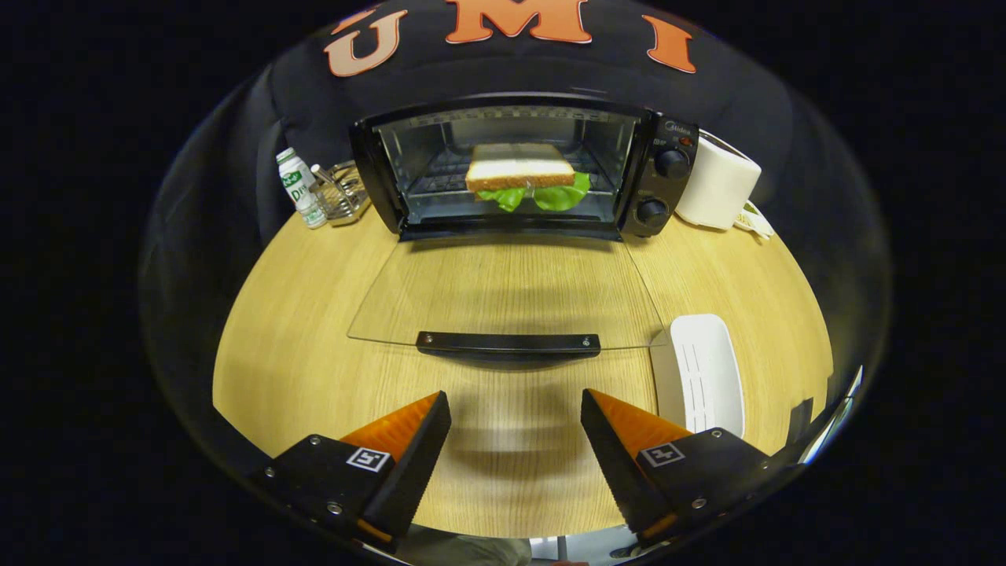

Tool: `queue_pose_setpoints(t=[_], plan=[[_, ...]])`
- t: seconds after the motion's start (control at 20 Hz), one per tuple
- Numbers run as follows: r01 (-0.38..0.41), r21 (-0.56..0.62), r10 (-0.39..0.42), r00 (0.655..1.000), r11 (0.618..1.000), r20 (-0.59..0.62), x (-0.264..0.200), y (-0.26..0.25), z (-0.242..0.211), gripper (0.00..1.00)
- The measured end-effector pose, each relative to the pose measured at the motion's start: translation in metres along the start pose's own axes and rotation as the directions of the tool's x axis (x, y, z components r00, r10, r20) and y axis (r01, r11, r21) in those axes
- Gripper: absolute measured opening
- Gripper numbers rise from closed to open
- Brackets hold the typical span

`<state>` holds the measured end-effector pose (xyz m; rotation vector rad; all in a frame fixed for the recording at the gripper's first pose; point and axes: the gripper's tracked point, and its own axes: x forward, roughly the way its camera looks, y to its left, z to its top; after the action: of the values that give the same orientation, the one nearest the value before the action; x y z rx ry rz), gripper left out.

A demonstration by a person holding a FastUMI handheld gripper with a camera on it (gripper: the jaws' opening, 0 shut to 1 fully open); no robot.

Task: Open the toaster oven, put the food inside, and close the toaster oven door.

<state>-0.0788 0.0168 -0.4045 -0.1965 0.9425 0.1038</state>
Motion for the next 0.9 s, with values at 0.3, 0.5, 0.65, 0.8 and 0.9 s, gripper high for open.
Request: queue_pose_setpoints(t=[0.3,0.5,0.65,0.8,0.9], plan=[[0.036,-0.013,-0.037,0.999,0.999,-0.024,0.034,0.001,0.001,0.99],[0.042,-0.035,-0.044,0.998,0.999,-0.037,0.045,0.003,0.002,1.0],[0.041,-0.022,-0.041,0.999,0.999,-0.03,0.038,0.003,0.008,1.0],[0.03,-0.026,-0.03,0.999,0.999,-0.015,0.017,0.002,0.026,1.0],[0.023,-0.005,-0.023,1.0,1.0,-0.004,0.007,0.003,0.039,1.0]])
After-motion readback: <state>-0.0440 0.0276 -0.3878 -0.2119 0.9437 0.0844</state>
